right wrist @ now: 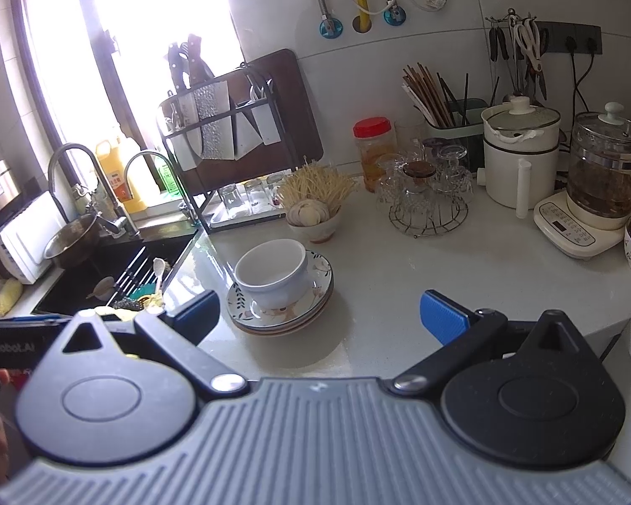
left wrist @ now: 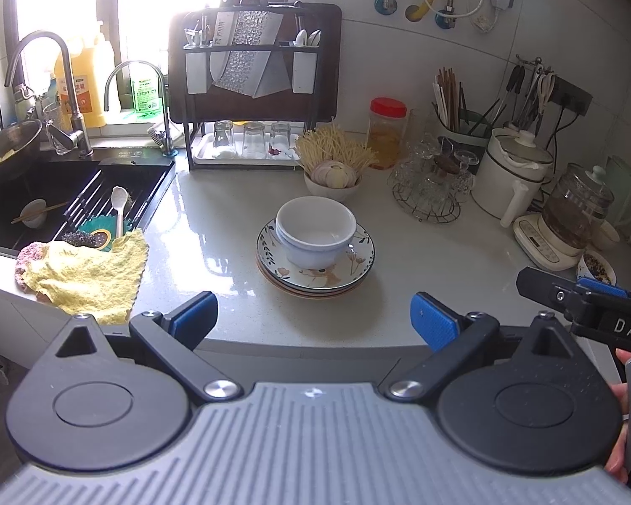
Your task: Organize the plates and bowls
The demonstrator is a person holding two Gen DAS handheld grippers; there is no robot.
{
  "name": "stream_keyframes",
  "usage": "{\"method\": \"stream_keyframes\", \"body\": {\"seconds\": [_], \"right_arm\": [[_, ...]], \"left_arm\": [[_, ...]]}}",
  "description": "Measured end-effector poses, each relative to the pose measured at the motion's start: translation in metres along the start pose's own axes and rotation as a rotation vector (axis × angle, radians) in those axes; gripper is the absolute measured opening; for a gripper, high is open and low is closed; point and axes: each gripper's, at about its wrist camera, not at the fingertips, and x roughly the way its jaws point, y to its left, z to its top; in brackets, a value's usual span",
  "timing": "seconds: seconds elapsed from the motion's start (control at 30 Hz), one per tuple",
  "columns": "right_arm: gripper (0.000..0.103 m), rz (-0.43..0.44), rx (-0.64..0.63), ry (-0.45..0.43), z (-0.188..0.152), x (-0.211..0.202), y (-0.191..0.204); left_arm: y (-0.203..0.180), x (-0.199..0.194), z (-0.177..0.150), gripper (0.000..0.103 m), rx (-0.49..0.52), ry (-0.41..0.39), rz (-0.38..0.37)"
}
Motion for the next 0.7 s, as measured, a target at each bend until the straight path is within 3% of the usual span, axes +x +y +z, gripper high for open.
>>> {"method": "stream_keyframes", "body": {"seconds": [0.7], "right_arm": [[0.103,-0.003,0.006,-0.001,-0.006,-0.005,0.004]], "left_arm": [[0.006,-0.013,-0.006,0.1,-0.006,-0.008,-0.005]]}}
